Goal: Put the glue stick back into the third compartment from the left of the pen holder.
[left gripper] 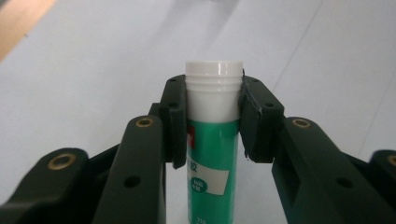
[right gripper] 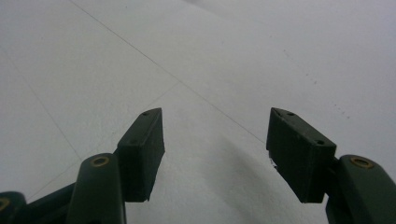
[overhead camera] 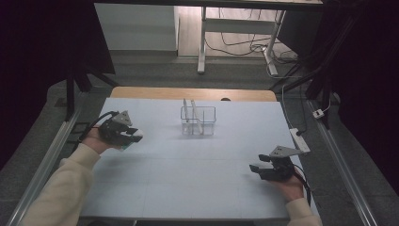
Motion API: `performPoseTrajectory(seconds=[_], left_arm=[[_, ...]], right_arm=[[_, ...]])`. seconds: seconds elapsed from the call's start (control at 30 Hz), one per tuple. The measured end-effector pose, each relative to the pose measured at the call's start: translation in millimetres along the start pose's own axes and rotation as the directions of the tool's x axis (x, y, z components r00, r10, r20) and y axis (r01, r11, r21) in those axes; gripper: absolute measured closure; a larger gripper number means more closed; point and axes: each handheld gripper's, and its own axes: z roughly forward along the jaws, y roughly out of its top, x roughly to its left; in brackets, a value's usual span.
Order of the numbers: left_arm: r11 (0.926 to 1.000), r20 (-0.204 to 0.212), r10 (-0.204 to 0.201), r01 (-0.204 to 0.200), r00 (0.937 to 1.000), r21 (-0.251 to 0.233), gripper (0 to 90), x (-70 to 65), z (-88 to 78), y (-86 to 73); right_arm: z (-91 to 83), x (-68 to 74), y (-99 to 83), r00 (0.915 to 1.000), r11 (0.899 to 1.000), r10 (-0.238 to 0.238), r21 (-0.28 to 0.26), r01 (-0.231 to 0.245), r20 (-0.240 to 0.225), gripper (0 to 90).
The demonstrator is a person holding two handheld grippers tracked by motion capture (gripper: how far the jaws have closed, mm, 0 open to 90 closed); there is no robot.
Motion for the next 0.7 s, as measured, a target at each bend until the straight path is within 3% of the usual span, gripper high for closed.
performPoseTrajectory(seconds=[0.3,0.7], left_arm=[[0.9949,0.001,-0.045,0.045,0.999,-0.09,65.1,-2.3,-2.6,5.8],[0.9798,0.02,-0.082,0.084,0.9964,-0.181,65.1,-9.3,-2.2,14.2]], right_arm=[[-0.3,-0.1,0.1,1.0,1.0,0.0,-0.002,0.0,0.001,36.1],[-1.3,-0.4,0.2,1.0,1.0,0.0,-0.01,0.0,0.006,36.1]])
